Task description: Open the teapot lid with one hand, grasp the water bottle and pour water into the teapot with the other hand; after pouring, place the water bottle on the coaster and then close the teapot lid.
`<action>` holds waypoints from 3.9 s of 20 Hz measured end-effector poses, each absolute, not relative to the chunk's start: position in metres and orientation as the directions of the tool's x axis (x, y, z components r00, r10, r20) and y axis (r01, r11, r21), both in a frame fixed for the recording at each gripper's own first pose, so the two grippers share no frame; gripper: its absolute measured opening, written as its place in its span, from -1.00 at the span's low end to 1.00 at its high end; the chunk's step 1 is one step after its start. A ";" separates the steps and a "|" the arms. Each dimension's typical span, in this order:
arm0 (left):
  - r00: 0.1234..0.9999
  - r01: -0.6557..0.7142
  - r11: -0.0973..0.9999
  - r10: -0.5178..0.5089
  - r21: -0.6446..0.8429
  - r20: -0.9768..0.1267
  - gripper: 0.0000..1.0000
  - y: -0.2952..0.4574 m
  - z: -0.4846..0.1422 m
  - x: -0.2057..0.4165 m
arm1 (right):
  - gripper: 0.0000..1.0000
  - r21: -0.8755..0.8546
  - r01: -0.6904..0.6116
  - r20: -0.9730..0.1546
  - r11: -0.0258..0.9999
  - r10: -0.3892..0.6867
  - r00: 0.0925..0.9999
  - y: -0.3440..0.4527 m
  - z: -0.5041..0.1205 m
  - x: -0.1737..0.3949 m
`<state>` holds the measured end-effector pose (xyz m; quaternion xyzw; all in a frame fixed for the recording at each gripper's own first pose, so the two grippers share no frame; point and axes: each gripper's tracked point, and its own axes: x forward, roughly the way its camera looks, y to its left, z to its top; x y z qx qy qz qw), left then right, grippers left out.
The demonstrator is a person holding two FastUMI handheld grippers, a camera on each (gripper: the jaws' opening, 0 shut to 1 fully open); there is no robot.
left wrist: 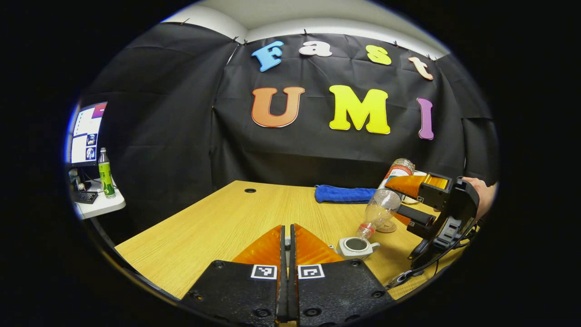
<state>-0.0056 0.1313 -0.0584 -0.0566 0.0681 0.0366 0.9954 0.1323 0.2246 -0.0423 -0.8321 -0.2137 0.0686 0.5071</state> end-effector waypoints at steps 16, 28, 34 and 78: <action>0.994 -0.018 0.995 0.007 -0.102 -0.108 -0.94 0.105 -0.035 -0.005 | 0.42 -0.626 -0.401 -0.180 0.669 0.376 0.909 0.207 -0.039 0.122; 0.990 0.027 0.993 -0.042 -0.111 -0.131 -0.94 0.080 -0.038 0.000 | 0.39 -0.009 -0.380 -0.224 0.925 0.368 0.902 0.139 -0.032 0.184; 0.990 0.014 0.995 -0.027 -0.098 -0.136 -0.94 0.081 -0.038 -0.002 | 0.38 0.036 -0.339 -0.264 0.940 0.336 0.904 0.131 -0.058 0.216; 0.982 0.083 0.995 -0.092 -0.063 -0.163 -0.94 0.014 -0.071 0.056 | 0.87 -0.129 -0.175 -0.066 0.976 0.167 0.984 0.044 -0.038 0.081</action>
